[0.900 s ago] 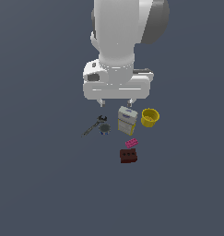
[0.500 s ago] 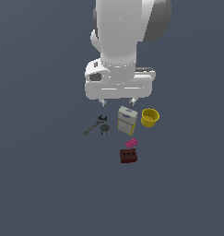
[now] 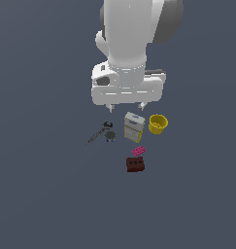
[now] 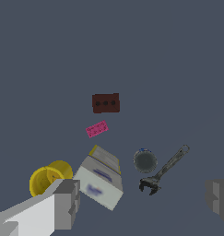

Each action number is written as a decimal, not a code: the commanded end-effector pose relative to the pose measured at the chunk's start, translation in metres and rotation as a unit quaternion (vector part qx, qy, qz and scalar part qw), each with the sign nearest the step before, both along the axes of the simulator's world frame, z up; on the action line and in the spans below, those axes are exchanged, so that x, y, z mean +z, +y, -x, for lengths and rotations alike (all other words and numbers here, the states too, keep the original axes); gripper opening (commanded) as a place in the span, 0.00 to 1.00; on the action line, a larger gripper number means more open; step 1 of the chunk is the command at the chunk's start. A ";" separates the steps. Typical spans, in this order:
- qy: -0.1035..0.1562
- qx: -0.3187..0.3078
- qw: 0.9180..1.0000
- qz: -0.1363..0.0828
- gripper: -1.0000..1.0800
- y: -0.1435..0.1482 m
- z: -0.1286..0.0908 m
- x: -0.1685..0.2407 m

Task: Pick up a designated object from a clutter of objects.

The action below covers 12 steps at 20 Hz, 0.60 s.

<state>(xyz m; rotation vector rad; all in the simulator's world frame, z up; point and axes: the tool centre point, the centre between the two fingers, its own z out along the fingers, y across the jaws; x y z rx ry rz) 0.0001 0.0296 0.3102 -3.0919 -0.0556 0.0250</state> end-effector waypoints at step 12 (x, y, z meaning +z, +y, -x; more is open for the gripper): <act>-0.006 0.103 0.995 0.004 0.96 0.013 0.013 -0.023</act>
